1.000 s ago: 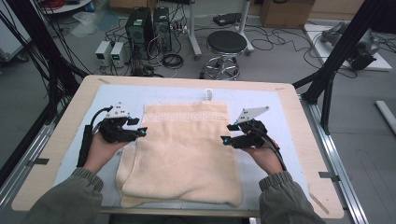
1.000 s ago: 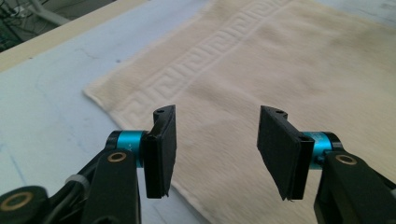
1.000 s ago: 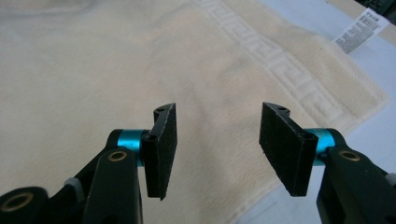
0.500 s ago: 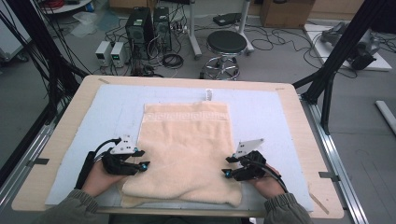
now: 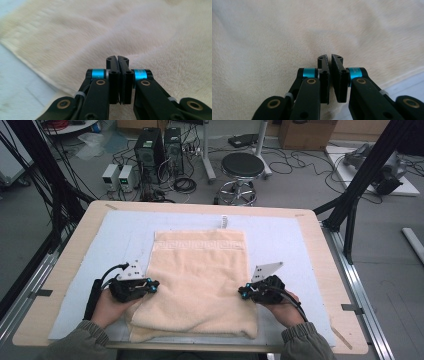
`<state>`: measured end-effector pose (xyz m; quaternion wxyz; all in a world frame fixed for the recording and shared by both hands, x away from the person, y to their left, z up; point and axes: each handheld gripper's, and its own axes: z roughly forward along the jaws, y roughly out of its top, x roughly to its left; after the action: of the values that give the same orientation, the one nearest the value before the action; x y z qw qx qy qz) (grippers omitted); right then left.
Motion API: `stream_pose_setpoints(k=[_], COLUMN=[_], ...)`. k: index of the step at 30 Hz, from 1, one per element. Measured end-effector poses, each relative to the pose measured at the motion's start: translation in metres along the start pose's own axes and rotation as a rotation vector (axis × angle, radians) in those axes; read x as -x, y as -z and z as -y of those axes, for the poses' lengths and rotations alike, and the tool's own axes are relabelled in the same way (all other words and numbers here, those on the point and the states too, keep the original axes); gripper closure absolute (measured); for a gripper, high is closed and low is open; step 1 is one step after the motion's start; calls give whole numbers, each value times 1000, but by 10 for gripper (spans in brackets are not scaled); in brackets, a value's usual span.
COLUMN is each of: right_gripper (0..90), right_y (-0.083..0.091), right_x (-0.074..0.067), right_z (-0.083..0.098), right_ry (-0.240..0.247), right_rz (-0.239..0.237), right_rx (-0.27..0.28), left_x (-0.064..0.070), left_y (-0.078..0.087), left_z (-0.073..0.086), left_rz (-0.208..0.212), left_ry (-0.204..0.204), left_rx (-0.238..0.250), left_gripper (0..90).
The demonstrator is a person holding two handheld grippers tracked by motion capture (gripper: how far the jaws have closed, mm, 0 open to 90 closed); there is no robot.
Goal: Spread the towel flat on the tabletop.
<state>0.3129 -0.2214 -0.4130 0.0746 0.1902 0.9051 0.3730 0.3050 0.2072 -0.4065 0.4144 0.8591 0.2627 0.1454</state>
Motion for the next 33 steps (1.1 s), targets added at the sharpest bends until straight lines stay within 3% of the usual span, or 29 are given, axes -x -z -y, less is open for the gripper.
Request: stream_pose_setpoints(k=[4,8,12,14,17,20,23,27,30,33], right_gripper=[854,854,848,795,685,608,568,533,495,501], right_y=[7,4,-7,-15,-22,-17,-6,7,14,19], right_x=[15,44,81,96,103,97,84,54,35,14], right_z=[-20,-39,-51,-51,-48,-46,-45,-39,-40,-39], right_ry=[5,-32,-107,-150,-171,-167,-149,-91,-68,-8], right_rz=[47,122,175,191,194,153,120,97,62,62], right_rx=[34,45,42,41,26,48,78,91,39,73], left_x=[-21,-52,-80,-88,-92,-88,-76,-49,-29,-8], left_y=[0,-12,-32,-40,-40,-30,-17,-4,1,5], left_z=[-19,-38,-52,-54,-52,-52,-54,-49,-40,-28], left_rz=[-64,-137,-189,-227,-199,-160,-129,-109,-77,-46], left_ry=[45,125,181,199,208,202,153,81,46,9], left_rx=[48,69,63,36,17,17,24,41,43,50], left_gripper=[878,878,876,861,745,667,635,596,562,546])
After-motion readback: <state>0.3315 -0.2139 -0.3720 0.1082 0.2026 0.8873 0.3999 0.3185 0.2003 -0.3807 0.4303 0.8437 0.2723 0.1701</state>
